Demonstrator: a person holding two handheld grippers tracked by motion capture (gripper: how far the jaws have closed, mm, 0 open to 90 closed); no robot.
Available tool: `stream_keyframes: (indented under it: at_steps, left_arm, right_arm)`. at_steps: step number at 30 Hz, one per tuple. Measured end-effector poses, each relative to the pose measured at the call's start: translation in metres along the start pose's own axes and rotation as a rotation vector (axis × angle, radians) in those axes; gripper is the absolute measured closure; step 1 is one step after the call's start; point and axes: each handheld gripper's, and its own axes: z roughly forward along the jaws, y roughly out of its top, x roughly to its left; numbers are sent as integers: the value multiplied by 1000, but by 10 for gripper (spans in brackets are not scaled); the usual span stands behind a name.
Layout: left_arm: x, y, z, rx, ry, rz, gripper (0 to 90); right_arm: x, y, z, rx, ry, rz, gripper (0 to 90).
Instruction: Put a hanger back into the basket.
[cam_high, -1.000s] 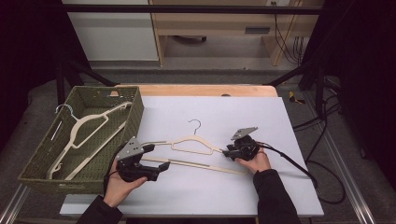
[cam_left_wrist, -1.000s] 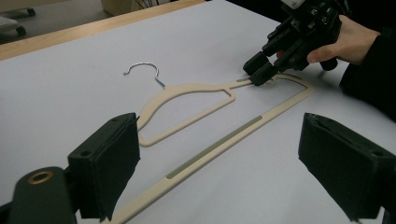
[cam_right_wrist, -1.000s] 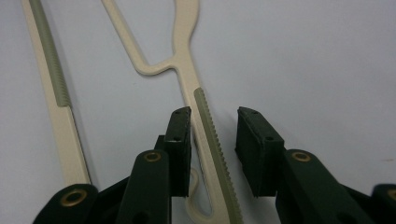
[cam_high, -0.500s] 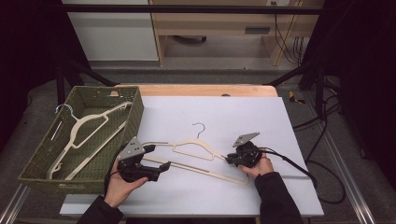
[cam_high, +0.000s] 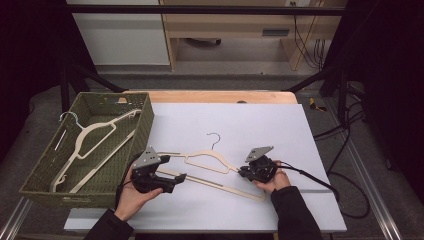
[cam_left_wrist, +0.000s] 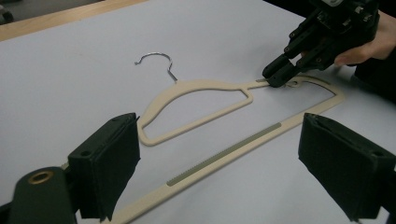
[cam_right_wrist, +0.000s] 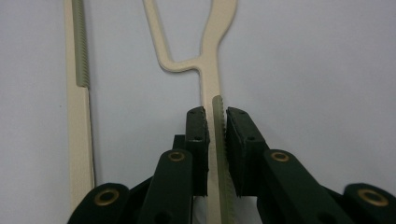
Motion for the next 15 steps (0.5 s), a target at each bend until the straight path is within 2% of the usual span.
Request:
stream_keyframes:
  at_steps: [5,6,7,9,12,13,15]
  left_arm:
    - [7,9,16,22,-3,-12,130]
    - [8,11,20,29,1,-11,130]
    - [10,13,25,36,4,-10,130]
    - [14,16,35,46,3,-27,132]
    - [20,19,51,65,16,-39,138]
    - [22,20,56,74,18,-43,141]
    - [24,22,65,95,32,-37,145]
  right_arm:
    - [-3,1,-1,5,22,19,801]
    - [-4,1,-1,1,18,-1,801]
    - [-3,1,-1,4,26,11,802]
    - [-4,1,-4,10,28,-1,803]
    - [-3,3,-10,-13,29,-11,802]
    - [-2,4,-14,-15,28,2,802]
    - [-3,5,-20,-32,26,-26,803]
